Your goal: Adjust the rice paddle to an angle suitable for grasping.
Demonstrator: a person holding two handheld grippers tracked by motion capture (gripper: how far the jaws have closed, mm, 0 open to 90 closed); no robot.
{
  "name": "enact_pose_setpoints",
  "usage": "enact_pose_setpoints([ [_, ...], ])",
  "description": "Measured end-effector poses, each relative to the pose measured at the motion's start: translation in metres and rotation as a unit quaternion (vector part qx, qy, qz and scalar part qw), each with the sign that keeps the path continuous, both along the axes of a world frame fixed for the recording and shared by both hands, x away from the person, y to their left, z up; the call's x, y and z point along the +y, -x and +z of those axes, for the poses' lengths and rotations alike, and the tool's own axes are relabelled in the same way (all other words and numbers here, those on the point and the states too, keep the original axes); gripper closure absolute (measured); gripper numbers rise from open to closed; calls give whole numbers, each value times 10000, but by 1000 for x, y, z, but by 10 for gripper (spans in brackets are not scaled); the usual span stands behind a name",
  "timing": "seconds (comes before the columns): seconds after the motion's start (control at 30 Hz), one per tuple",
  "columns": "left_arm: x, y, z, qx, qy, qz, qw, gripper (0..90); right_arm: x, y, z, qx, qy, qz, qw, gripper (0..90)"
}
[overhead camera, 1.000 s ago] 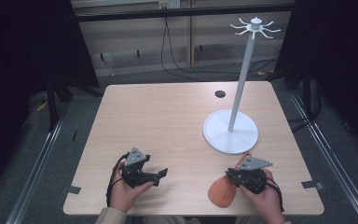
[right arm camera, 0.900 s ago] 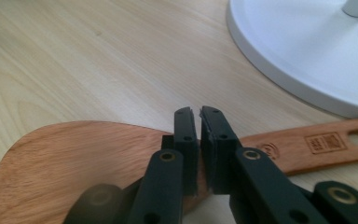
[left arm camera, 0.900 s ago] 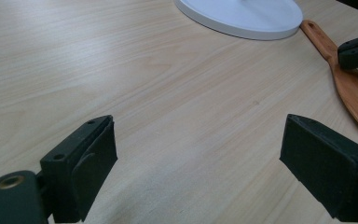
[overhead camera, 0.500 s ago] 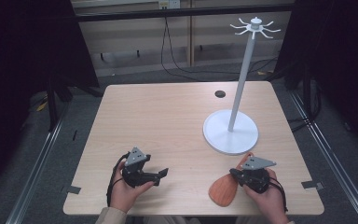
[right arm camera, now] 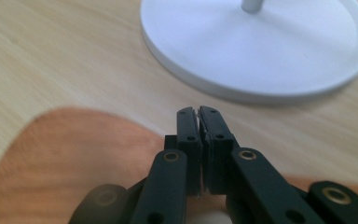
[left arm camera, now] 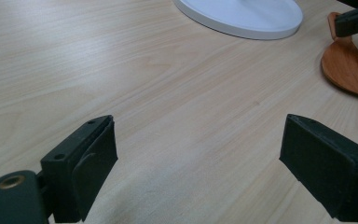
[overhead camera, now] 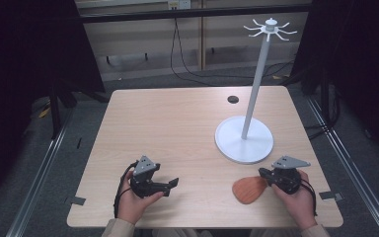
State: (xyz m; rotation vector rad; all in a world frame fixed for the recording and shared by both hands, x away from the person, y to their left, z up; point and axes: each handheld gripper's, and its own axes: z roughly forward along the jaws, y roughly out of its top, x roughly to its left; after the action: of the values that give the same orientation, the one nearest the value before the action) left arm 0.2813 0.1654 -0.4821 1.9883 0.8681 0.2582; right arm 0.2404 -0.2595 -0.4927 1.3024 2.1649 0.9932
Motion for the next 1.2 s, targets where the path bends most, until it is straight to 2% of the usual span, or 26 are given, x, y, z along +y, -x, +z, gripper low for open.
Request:
enact_pose_setpoints([
  [0.07,-1,-1,0,-1,-12,-12,10000,107,12,-8,1,-28,16,125,9999,872],
  [0.13,-1,-1,0,-2,-15,-22,10000,107,25,-14,-2,52,33,277,9996,867],
  [0.2,-1,0,0,2,-14,-29,10000,107,31,-15,-4,94,6,335,9994,867],
  [0.23,0,0,0,8,20,-16,10000,107,39,-14,-7,144,45,506,9986,867],
  [0.33,1,-1,0,14,18,7,10000,107,39,-9,-10,214,104,581,9980,860],
  [0.37,1,-2,0,19,18,1,10000,107,38,-7,-11,237,57,593,9979,860],
  [0.4,1,-2,0,8,17,0,10000,107,36,-4,-11,267,-1,590,9979,855],
  [0.57,-6,-2,1,-7,-1,-72,10000,106,22,7,-9,274,82,565,9980,829],
  [0.77,-12,-4,0,-3,0,-146,9999,107,3,16,-2,249,65,302,9992,782],
  [0.83,-13,-5,0,1,-15,-150,9999,106,-5,20,7,166,14,121,9998,794],
  [0.93,-13,-6,0,9,2,-149,9999,106,-24,24,15,21,149,-217,9997,843],
  [0.97,-14,-6,0,-1,17,-154,9999,106,-31,26,16,50,181,-355,9992,853],
  [1.03,-14,-6,0,6,1,-188,9998,107,-45,29,11,143,232,-577,9980,869],
  [1.1,-14,-7,-1,15,-1,-185,9998,107,-54,31,4,238,218,-688,9971,869],
  [1.2,-14,-7,-1,13,-19,-165,9999,108,-55,26,-4,304,183,-722,9968,860],
])
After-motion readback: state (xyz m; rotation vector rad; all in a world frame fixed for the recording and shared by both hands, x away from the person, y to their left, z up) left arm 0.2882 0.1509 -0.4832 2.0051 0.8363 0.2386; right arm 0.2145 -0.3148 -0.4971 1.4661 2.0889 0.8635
